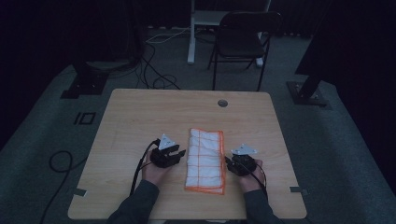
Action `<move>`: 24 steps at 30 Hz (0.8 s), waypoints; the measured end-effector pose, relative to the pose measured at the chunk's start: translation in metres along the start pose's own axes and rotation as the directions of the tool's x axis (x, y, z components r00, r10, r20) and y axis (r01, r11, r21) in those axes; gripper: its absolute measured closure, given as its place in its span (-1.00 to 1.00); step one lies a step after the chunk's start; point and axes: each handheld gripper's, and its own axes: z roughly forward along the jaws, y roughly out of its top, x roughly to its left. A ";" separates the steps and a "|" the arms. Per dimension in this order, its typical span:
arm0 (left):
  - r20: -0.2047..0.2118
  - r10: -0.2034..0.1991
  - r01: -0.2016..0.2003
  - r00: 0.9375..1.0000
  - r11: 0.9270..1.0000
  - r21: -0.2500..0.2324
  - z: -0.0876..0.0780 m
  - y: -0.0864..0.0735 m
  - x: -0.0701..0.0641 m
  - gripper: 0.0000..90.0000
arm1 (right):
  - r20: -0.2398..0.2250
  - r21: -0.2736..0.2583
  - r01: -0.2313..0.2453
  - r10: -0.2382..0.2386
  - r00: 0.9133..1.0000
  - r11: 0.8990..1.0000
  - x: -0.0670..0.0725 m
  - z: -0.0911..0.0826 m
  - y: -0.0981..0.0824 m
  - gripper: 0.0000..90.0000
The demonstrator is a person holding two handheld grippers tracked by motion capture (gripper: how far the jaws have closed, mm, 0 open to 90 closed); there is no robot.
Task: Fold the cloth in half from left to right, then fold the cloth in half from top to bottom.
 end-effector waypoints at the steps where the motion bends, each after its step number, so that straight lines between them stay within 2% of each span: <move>1: -0.003 0.000 0.000 1.000 1.000 -0.003 0.000 0.002 0.002 0.36 | -0.003 -0.008 0.005 -0.005 1.000 1.000 0.000 0.000 0.001 0.30; 14: 0.005 0.006 -0.006 1.000 1.000 -0.015 0.009 0.015 0.009 0.34 | -0.010 -0.025 0.012 -0.012 1.000 1.000 0.000 0.000 0.002 0.29; 24: 0.010 -0.022 0.022 1.000 0.999 -0.032 0.017 0.024 0.016 0.34 | -0.012 -0.038 0.016 -0.016 1.000 0.999 0.000 0.000 0.005 0.28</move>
